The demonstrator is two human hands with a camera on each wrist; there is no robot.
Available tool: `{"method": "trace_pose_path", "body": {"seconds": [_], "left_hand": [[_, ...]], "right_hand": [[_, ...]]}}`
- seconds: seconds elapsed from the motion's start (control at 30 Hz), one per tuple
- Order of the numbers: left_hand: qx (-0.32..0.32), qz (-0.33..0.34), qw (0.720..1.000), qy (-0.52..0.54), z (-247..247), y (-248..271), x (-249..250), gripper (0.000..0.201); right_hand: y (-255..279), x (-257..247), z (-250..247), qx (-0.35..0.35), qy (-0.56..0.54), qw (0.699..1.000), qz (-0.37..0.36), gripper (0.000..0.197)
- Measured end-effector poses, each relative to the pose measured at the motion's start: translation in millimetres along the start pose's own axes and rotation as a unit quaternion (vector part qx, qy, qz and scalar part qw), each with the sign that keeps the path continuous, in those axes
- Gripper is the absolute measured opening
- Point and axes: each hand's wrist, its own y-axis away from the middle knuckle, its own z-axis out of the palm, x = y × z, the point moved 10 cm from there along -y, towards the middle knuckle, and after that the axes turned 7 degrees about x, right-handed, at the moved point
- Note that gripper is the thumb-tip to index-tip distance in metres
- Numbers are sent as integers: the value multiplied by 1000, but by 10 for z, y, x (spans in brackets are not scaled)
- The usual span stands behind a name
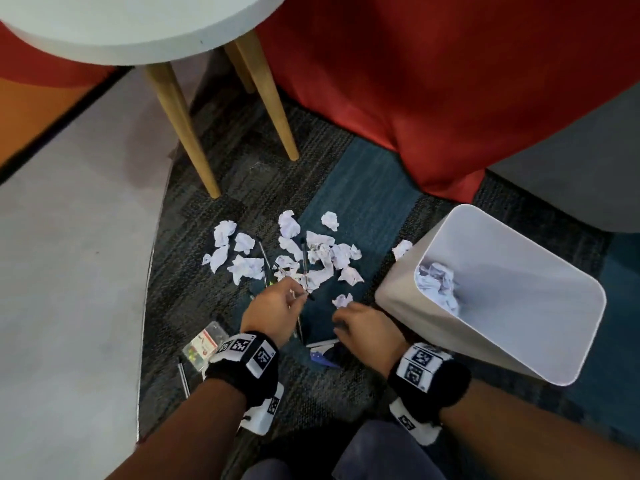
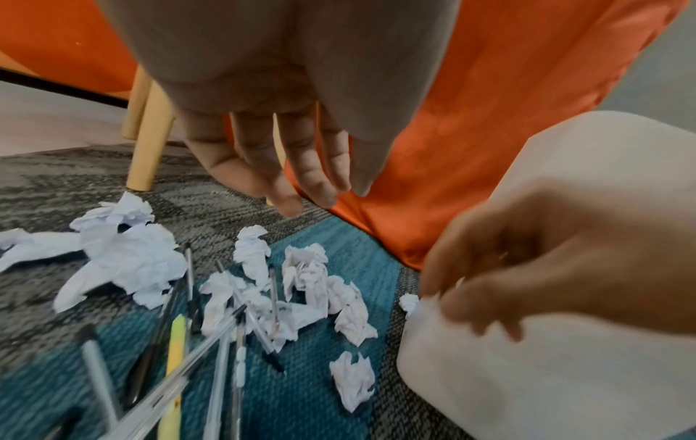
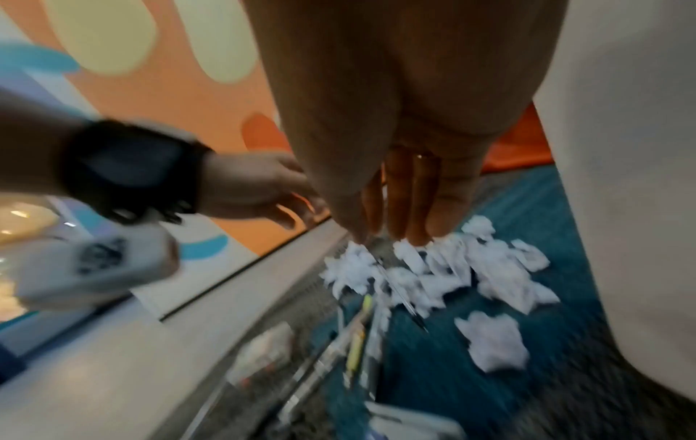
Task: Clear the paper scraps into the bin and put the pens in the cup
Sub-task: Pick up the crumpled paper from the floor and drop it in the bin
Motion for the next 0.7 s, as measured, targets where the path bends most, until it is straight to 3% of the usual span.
{"method": "trace_pose_path", "body": {"seconds": [0.1, 0.2, 0.27, 0.57, 0.7], "left_hand": [[-10, -7, 1000, -7, 177, 22, -149, 11], [-17, -3, 1000, -17, 351, 0, -238, 11], [-22, 3, 999, -30, 428, -47, -233, 14], [-52, 61, 986, -144, 686, -706, -112, 17], [-85, 101, 969, -209, 1015, -1007, -114, 34]], "right_hand": [[-260, 389, 593, -91, 62, 993, 52, 33], [-465, 638, 909, -94, 66, 991, 65, 59], [-536, 758, 1061, -107, 72, 989, 66, 65], [-678, 965, 1054, -89, 166, 980, 66, 35], [-712, 1021, 1095, -97, 180, 976, 70, 29]]}}
